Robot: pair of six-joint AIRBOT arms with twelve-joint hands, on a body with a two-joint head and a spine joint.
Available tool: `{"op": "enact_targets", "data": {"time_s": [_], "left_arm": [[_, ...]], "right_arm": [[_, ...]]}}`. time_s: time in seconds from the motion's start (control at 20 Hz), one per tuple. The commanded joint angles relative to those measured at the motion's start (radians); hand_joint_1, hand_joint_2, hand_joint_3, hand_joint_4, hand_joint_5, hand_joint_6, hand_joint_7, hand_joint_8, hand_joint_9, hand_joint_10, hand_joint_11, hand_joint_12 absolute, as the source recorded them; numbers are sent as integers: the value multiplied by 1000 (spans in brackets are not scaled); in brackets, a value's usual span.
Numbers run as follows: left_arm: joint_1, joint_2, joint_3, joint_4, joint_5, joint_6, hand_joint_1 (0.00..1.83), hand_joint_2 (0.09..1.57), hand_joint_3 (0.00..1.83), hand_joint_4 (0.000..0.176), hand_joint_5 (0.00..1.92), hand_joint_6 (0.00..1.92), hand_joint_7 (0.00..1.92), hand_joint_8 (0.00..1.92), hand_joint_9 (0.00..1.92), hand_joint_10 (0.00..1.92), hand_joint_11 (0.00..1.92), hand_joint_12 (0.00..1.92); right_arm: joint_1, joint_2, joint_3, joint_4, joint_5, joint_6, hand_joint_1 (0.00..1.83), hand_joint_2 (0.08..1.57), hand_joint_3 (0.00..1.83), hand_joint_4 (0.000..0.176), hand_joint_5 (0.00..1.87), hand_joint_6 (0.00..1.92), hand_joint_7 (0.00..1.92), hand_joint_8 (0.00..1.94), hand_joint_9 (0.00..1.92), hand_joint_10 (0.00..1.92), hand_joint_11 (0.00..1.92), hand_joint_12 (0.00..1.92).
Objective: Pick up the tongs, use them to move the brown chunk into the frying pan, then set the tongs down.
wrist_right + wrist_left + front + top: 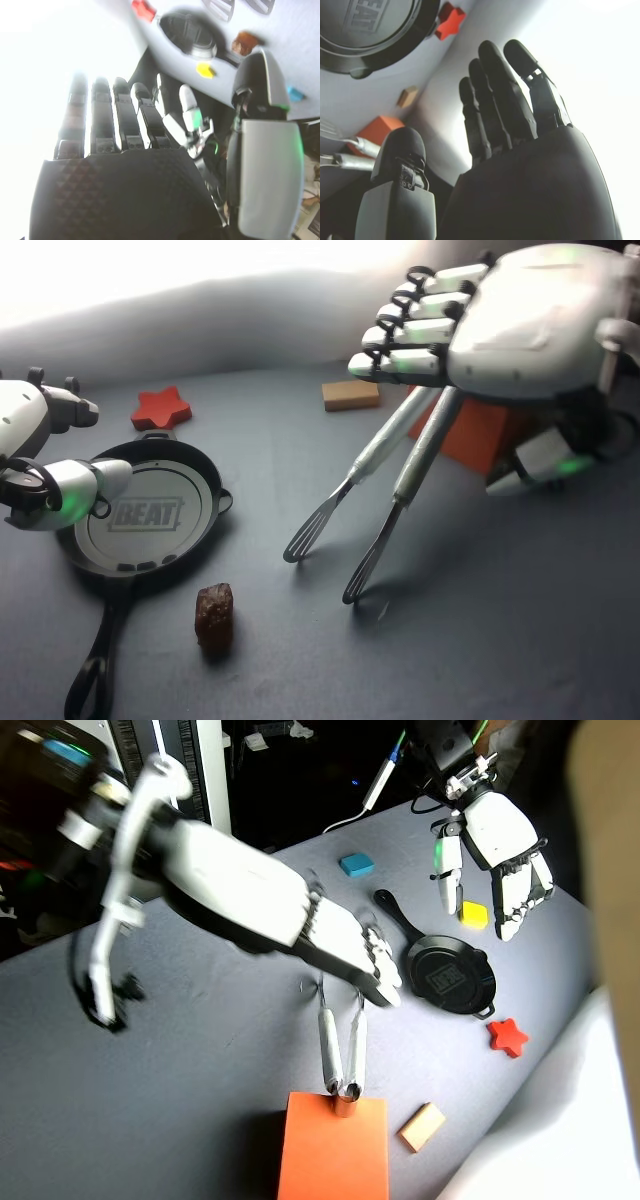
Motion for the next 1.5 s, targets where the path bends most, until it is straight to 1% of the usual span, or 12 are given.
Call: {"op": "enact_targets", "data": {"time_s": [0.0,0.05,0.15,0.25,0.4,0.5,0.75,0.85,0.95,1.15,1.3,1.45], "left_arm": [[-7,9,11,56,-80,5,317,1272,0,0,482,1,586,3,617,33,125,1227],[-8,9,16,67,-80,9,307,1279,1,0,469,0,579,0,607,25,104,1246],[-9,9,17,70,-81,11,329,1283,2,0,463,0,576,0,595,18,91,1262],[-14,9,16,81,-88,12,315,1294,3,0,473,4,565,0,590,13,76,1294],[-21,9,14,81,-93,12,298,1299,3,0,472,3,570,2,586,10,58,1316],[-19,9,8,108,-133,12,304,1294,0,0,480,5,564,1,583,8,49,1354],[-18,10,-15,90,-144,-1,316,1293,0,0,491,9,583,11,595,12,60,1339],[-18,10,-22,85,-144,3,301,1298,0,0,496,9,574,4,585,7,36,1376],[-20,9,-25,82,-145,2,319,1293,0,0,496,8,571,2,586,7,44,1381],[-27,9,-24,59,-154,5,351,1292,0,0,488,3,567,1,592,9,57,1356],[-26,9,-32,51,-154,5,331,1298,0,0,486,6,579,7,598,10,61,1314],[-25,9,-37,48,-154,5,271,1308,4,0,435,0,551,0,574,1,56,1303]], "right_arm": [[21,-15,27,-5,37,13,892,876,0,0,0,0,0,0,2,0,0,28],[23,-63,81,-5,2,36,905,872,0,0,0,0,0,0,0,0,0,5],[23,-117,134,-4,-25,21,903,873,0,0,0,0,0,0,0,0,0,0],[28,-166,179,-2,-77,15,975,896,0,0,0,0,0,0,0,0,0,0],[30,-211,227,0,-90,-14,979,886,0,0,0,0,0,0,0,0,0,0],[31,-250,269,-6,-130,-16,967,876,0,0,0,0,0,0,0,0,0,0],[2,-337,371,-23,-136,-38,970,860,0,0,0,0,0,0,0,0,0,0],[-13,-366,404,-24,-136,-43,969,877,0,0,0,0,0,0,0,0,0,0],[-27,-383,420,-25,-134,-55,926,887,0,0,0,0,0,0,0,0,0,0],[-54,-407,442,-26,-106,-70,938,879,0,0,0,0,0,0,0,0,0,0],[-76,-427,464,-27,-96,-95,957,875,0,0,0,0,0,0,0,0,0,0],[-87,-441,480,-27,-80,-105,896,874,0,0,0,0,0,0,0,0,0,0]]}}
